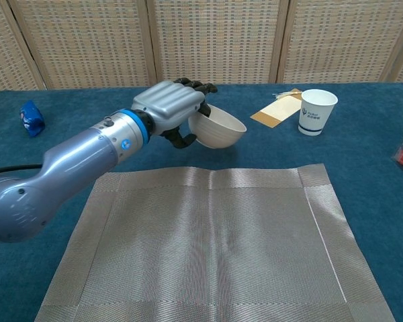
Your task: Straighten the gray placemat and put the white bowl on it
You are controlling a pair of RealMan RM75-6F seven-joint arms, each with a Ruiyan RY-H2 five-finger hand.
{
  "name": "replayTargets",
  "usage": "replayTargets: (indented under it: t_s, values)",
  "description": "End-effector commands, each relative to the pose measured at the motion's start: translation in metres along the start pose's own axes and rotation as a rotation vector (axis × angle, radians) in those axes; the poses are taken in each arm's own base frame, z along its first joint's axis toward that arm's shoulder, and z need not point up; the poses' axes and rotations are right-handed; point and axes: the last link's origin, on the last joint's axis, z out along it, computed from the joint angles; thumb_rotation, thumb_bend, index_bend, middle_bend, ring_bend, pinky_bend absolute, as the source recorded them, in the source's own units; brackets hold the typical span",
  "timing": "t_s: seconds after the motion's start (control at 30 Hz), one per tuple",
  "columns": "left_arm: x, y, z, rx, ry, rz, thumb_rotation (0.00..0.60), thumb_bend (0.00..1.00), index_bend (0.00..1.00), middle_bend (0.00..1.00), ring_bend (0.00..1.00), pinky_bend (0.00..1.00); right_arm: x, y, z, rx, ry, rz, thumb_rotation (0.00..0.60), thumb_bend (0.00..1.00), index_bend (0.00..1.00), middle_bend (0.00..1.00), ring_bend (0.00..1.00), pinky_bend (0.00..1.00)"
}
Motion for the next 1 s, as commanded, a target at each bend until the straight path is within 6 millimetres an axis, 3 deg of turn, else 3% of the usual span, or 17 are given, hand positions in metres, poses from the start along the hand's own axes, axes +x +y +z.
replayTargets:
  t_s: [0.03, 0.3, 0.6, 0.8, 1.0]
  values:
    - [0.003, -0.010, -0.024, -0.023, 0.030, -0.002, 0.600, 0.71, 0.73, 0.00, 0.00, 0.00, -0.001, -0.002, -0.001, 0.007, 0.000, -0.003, 0.600, 0.16, 0.26, 0.00, 0.00, 0.00]
    - [0.010, 0.002, -0.064, -0.120, 0.053, -0.037, 0.600, 0.71, 0.73, 0.00, 0.00, 0.00, -0.004, -0.008, -0.006, 0.029, -0.007, -0.010, 0.600, 0.16, 0.26, 0.00, 0.00, 0.00]
    - [0.005, 0.025, -0.113, -0.247, 0.024, -0.065, 0.600, 0.70, 0.71, 0.00, 0.00, 0.00, -0.004, -0.012, -0.010, 0.048, -0.008, -0.011, 0.600, 0.16, 0.26, 0.00, 0.00, 0.00]
    - [-0.003, 0.029, -0.128, -0.269, -0.017, -0.066, 0.600, 0.68, 0.68, 0.00, 0.00, 0.00, -0.004, -0.016, -0.014, 0.065, -0.012, -0.009, 0.600, 0.16, 0.26, 0.00, 0.00, 0.00]
    - [-0.010, 0.031, -0.130, -0.263, -0.043, -0.074, 0.600, 0.67, 0.68, 0.00, 0.00, 0.00, -0.003, -0.020, -0.017, 0.075, -0.006, -0.006, 0.600, 0.16, 0.26, 0.00, 0.00, 0.00]
